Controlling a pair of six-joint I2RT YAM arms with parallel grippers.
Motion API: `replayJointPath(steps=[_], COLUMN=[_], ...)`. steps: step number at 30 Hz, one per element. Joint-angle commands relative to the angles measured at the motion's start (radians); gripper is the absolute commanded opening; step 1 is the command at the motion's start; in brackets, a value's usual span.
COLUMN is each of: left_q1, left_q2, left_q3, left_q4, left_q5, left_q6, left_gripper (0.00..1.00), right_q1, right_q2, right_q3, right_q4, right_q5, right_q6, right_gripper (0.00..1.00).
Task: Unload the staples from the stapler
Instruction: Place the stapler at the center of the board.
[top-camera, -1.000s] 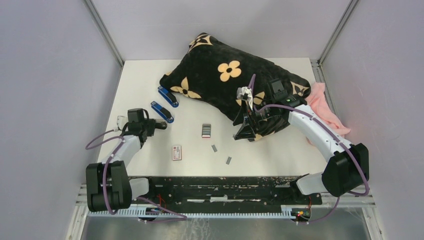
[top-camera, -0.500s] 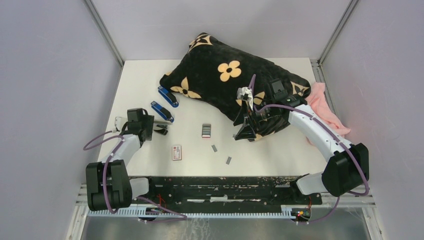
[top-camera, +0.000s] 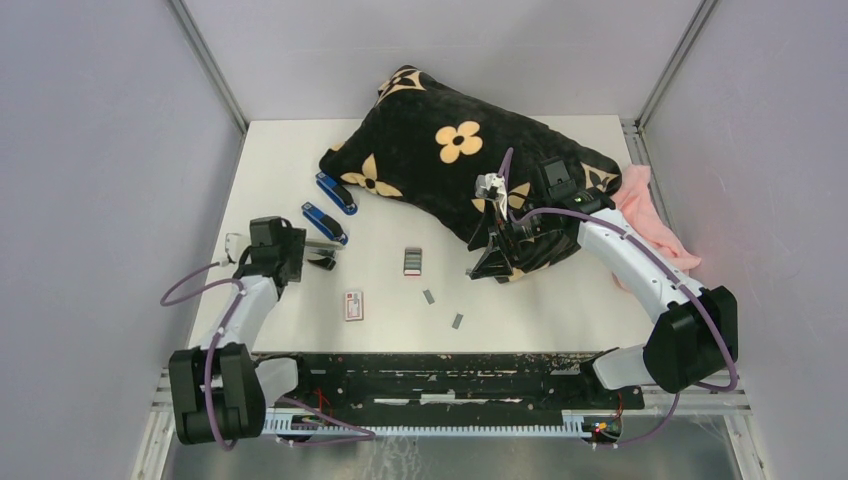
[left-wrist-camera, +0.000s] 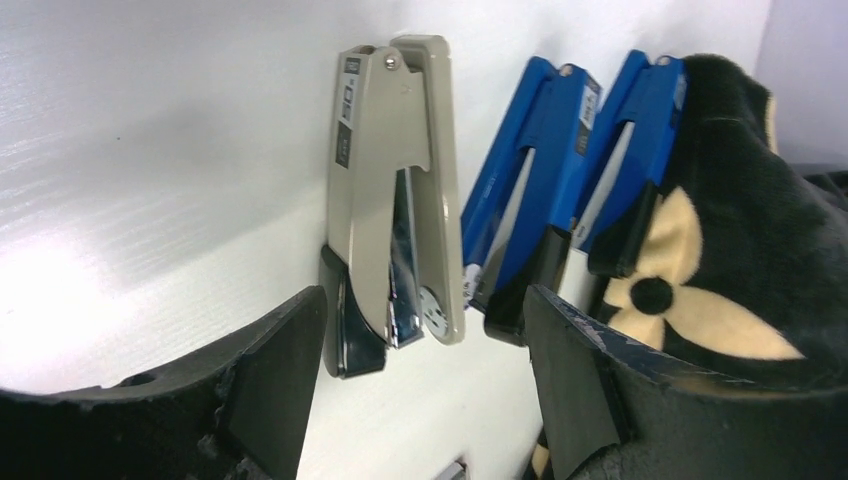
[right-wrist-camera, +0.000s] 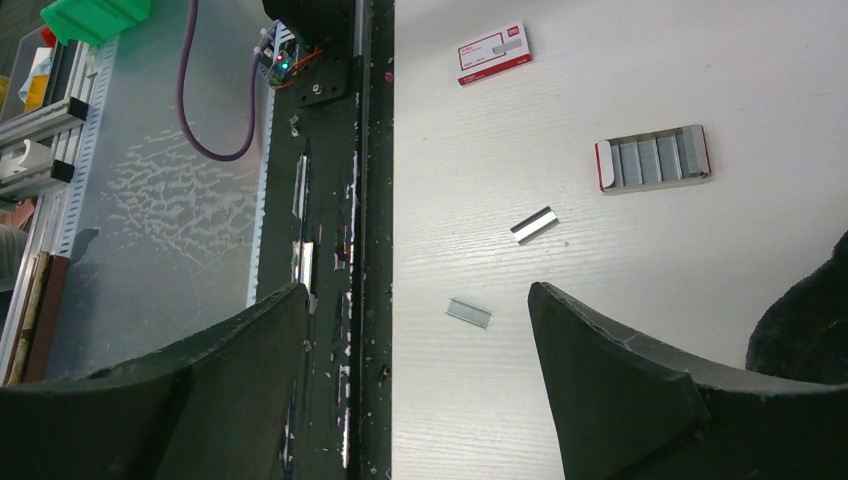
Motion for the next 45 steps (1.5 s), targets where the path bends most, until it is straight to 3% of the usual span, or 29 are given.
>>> replayJointPath(steps=[1, 8, 13, 16, 18, 23, 26, 31, 34, 45], left_q1=[0.004, 0.003, -0.027, -0.114, -0.200, -0.473, -0.597, -0.839, -0.983, -1.027], left_q2=[-0.100, -0.183, -0.185, -0.207, -0.239, -0.307, -0.285, -0.209, -0.161, -0.127], left_q3=[0.006, -0.011, -0.055, -0.116, -0.122, 0.028, 0.162, 0.439, 0.573, 0.698], left_q4=[-0.028, -0.014, 0.286, 0.561, 0.657, 0.555, 0.447, 0.179, 0.100, 0.048], left_q5=[-0.001, 0.068, 0.380, 0.534, 0.557, 0.363, 0.246, -0.037, -0.162, -0.165], left_q6=[-0.020, 0.012, 0.135, 0.201, 0.252, 0.350, 0.326, 0.291, 0.301, 0.330], left_gripper=[0.79, 0.76, 0.64, 0.64, 0.65, 0.84, 0.92, 0.96, 0.97, 0.97], right_q1=[-0.005, -0.005, -0.006, -0.009, -0.019, -0.069, -0.109, -0.158, -0.179, -0.264], right_q2=[-0.003, -0.003, -0.003, -0.006, -0.013, -0.039, -0.059, -0.096, -0.116, -0.112], right_q3=[0.045, 0.046, 0.047, 0.049, 0.054, 0.054, 0.055, 0.051, 0.046, 0.016], right_q4=[0.001, -0.002, 0.000, -0.005, -0.020, -0.032, -0.037, -0.048, -0.066, -0.069], right_q5=[-0.017, -0.019, -0.020, -0.019, -0.021, -0.038, -0.047, -0.032, -0.026, -0.047], right_q6=[-0.019, -0.019, -0.018, -0.025, -0.039, -0.050, -0.050, -0.057, -0.077, -0.105], right_gripper=[0.87, 0.87, 0.87, 0.87, 0.87, 0.87, 0.87, 0.88, 0.88, 0.88])
